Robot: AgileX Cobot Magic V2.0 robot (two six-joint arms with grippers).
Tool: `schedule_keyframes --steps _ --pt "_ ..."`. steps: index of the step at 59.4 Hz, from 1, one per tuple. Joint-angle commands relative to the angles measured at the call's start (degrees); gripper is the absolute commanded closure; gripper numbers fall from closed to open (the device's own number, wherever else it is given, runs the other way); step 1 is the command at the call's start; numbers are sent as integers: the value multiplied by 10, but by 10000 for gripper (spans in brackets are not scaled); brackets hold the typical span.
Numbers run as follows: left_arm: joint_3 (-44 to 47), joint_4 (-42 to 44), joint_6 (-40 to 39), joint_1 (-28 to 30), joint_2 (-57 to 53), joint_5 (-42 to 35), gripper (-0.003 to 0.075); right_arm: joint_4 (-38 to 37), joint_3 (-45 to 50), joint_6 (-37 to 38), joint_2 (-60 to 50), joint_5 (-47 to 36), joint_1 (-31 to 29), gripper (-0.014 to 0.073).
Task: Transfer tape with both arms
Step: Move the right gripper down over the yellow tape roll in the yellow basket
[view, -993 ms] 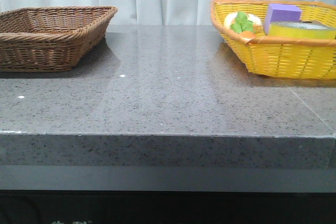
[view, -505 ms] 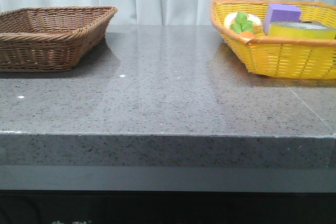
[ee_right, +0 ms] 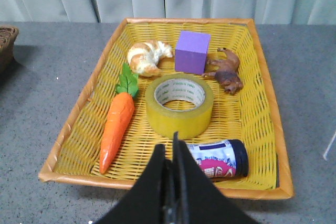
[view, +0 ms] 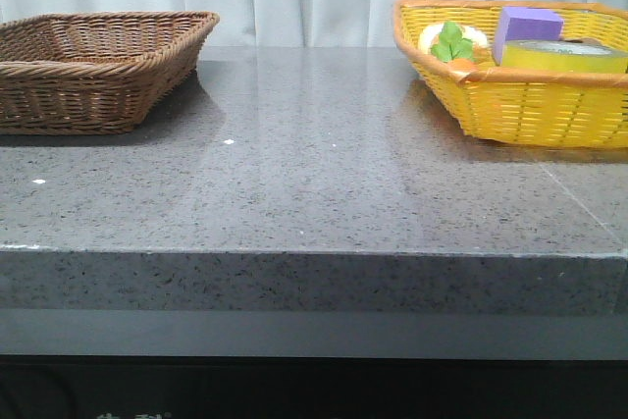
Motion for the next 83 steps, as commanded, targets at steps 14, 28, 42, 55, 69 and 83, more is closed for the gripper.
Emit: schedule_keyframes --steps 14,28,42,55,69,83 --pt "-15 18 -1 -1 77 -48 741 -8 -15 -6 80 10 -3 658" --pt "-15 19 -1 -1 105 -47 482 -8 -15 -11 113 31 -3 249" --pt "-16 17 -1 -5 106 -53 174 -8 -23 -10 116 34 -3 13" --pt "-16 17 0 -94 106 -53 196 -8 -83 -1 157 64 -25 13" --pt "-16 21 0 -258 106 -53 197 -7 -192 -1 266 128 -59 13" --pt "-16 21 0 -349 106 -56 197 3 -296 -1 378 171 -59 13"
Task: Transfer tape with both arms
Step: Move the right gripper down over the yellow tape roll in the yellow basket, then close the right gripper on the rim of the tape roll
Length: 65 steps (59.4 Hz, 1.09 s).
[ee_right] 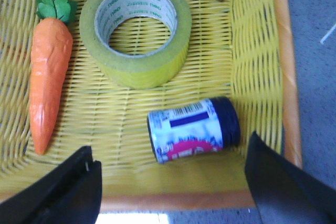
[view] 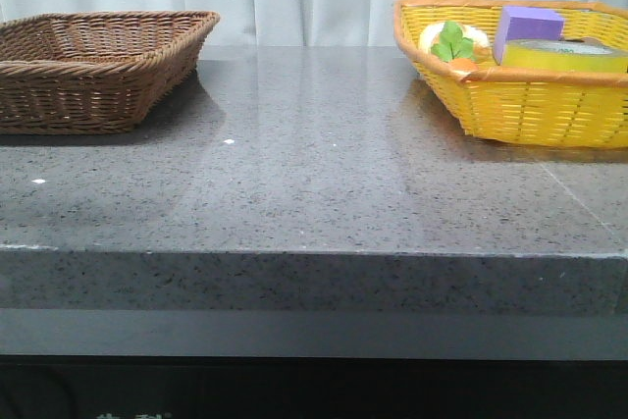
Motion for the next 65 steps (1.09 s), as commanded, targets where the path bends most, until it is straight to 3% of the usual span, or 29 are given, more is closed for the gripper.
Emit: schedule_keyframes --steps 1,39,58,65 --pt "-18 -2 0 -26 -3 -44 197 4 -59 -1 30 -8 -4 13" --pt "-18 -2 0 -35 -3 -40 197 -3 -368 -2 320 114 -6 13" --pt "-18 -2 0 -35 -3 -40 197 -3 -417 -3 402 136 -6 15" --pt "-18 -2 0 -35 -3 -40 197 -3 -418 -11 414 140 -6 106"
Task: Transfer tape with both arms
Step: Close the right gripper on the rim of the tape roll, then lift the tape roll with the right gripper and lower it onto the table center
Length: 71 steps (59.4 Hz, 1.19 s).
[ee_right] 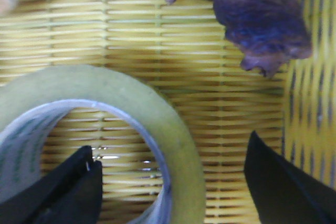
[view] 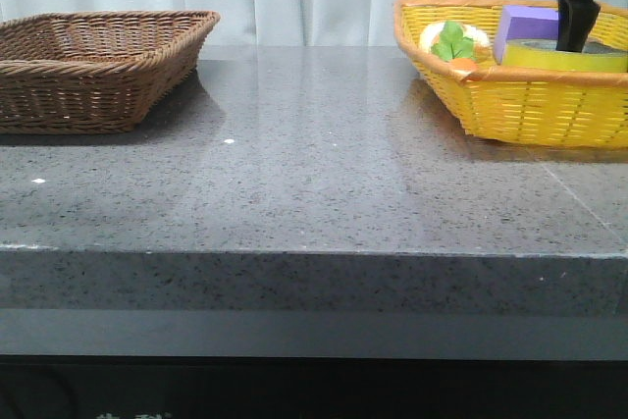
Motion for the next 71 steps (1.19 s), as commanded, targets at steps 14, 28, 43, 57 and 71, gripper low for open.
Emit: schedule_keyframes --steps 14,28,43,57,71 --pt "-18 -3 0 -5 -3 -40 197 -3 -28 -12 -26 -3 -5 415" --pt "-18 -3 0 -5 -3 -40 197 -3 -83 -12 -26 50 -5 414" --pt "-18 -3 0 -5 -3 -40 197 28 -169 -12 -28 115 2 414" --pt "-18 -3 0 -5 -3 -40 197 63 -176 -36 -55 110 57 414" --pt "-18 -3 0 -5 -3 -40 197 63 -176 -58 -64 114 163 414"
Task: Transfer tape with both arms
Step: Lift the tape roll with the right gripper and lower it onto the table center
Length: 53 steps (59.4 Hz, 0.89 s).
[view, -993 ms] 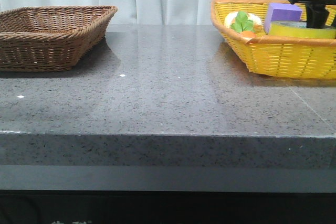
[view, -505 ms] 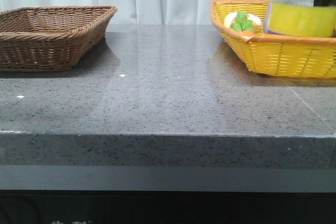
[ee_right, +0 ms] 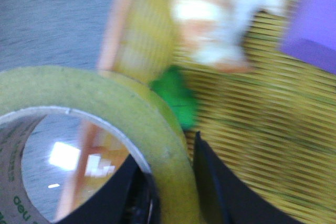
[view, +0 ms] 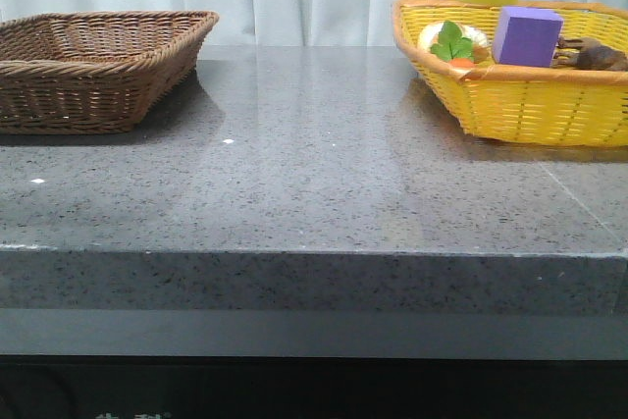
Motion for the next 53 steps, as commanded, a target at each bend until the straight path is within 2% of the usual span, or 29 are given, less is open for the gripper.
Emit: schedule_keyframes --steps 1,16,28,53 --pt "-18 -3 0 -5 -3 -40 197 16 -21 -17 -44 41 37 414" --pt "-18 -3 0 -5 -3 -40 197 -7 -20 -23 -30 41 142 414" --pt "-18 -3 0 -5 -3 -40 197 -44 -17 -23 -12 41 193 416" --pt "-18 -3 0 -5 -3 -40 197 -82 -17 -23 45 41 209 416"
